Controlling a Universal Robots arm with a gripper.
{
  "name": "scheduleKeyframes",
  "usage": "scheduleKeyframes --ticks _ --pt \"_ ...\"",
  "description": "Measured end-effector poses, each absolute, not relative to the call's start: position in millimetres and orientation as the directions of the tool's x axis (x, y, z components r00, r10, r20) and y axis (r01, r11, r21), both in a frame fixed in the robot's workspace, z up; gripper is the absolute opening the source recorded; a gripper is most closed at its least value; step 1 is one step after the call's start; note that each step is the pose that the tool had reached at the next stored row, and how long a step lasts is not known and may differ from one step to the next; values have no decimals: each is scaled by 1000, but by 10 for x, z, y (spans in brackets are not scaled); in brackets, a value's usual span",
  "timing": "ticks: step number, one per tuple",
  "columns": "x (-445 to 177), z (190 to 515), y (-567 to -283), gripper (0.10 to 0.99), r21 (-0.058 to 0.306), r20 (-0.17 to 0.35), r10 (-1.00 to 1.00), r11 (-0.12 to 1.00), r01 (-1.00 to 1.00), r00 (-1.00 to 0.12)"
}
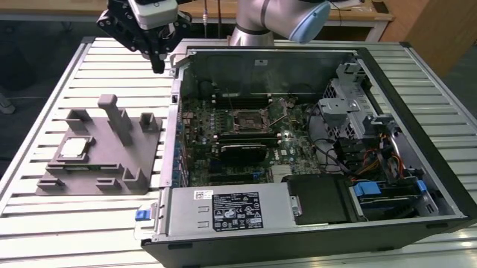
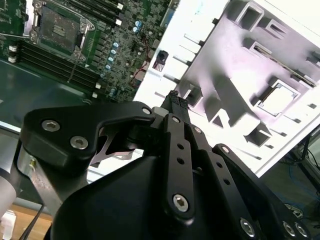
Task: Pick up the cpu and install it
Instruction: 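Reach for the cpu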
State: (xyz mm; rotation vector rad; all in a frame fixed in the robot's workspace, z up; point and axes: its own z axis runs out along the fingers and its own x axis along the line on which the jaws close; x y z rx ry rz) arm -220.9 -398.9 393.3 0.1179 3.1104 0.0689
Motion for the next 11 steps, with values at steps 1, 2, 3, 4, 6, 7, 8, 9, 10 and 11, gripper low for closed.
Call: scheduleKeyframes --ticks 1,2,3,4,6,7,8,9,10,11 --pt "-2221 3933 -3989 106 45 -26 76 996 75 -997" --pt "-2232 3933 -3990 106 45 -26 76 996 75 -997" --pt "-2244 3933 -3989 106 45 -26 76 996 75 -997" --pt "-2256 3933 -3989 106 45 -26 76 996 75 -997" --pt "-2276 3933 -3989 106 45 -26 76 996 75 -997" --pt "-2286 3933 -3990 106 45 -26 76 996 75 -997" --pt "-2295 3933 -3989 106 45 -26 76 996 75 -997" --pt "-2305 3933 -3989 106 45 -26 76 996 75 -997" --pt "-2314 3933 -3990 106 45 -26 76 996 75 -997" --pt "-2323 3933 -3989 106 45 -26 76 996 75 -997"
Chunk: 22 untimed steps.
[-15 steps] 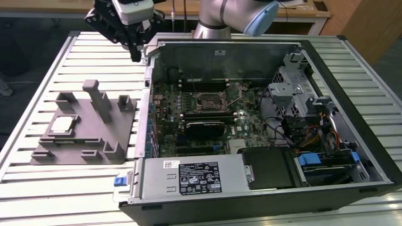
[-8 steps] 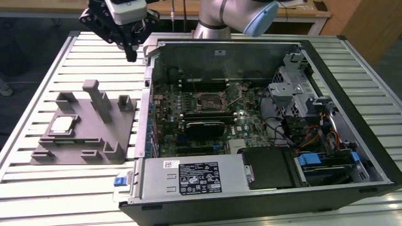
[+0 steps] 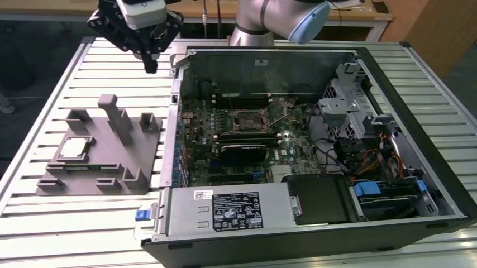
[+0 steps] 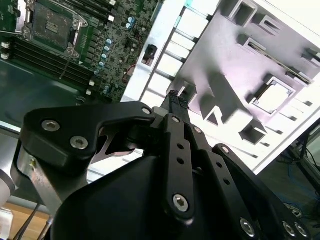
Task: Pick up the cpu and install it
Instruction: 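Reach for the cpu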
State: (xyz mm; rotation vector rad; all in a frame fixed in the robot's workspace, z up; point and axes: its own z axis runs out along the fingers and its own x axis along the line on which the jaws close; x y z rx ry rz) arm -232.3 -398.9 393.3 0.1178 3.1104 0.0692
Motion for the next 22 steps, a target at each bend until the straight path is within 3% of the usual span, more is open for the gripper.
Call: scheduleKeyframes --ticks 22 --pt "-2585 3907 -3989 106 46 -26 76 996 75 -997"
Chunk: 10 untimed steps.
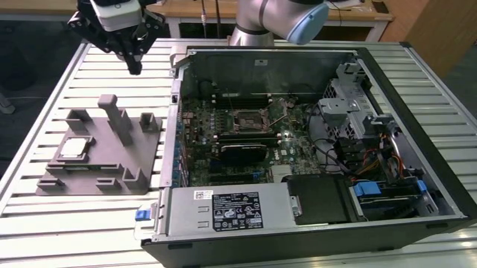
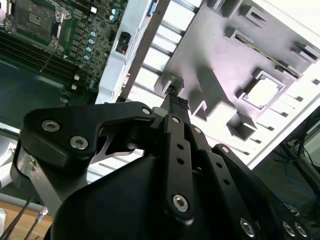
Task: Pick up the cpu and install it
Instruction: 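Reach for the cpu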
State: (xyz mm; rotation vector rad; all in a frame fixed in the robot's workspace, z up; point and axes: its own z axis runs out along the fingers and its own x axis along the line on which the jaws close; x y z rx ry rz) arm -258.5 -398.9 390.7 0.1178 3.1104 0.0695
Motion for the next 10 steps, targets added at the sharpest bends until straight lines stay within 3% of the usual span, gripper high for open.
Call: scheduleKeyframes --ticks 10 --pt "-2661 3875 -3990 106 46 -27 76 996 75 -997"
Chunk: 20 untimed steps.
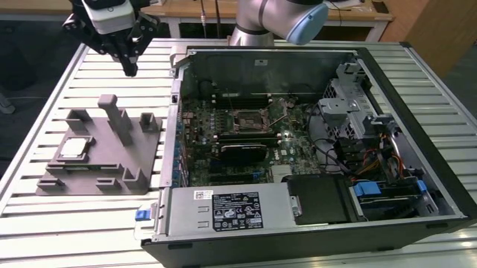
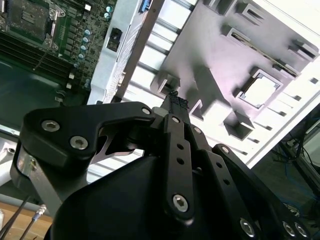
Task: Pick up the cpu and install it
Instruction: 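Reach for the cpu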
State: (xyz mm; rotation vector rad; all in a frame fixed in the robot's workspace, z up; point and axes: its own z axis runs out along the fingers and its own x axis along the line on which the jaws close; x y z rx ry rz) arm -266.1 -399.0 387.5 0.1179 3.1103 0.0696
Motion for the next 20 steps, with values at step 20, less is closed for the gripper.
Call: scheduleKeyframes --ticks 20 --pt "-2811 3792 -3990 106 46 -27 76 996 75 -997"
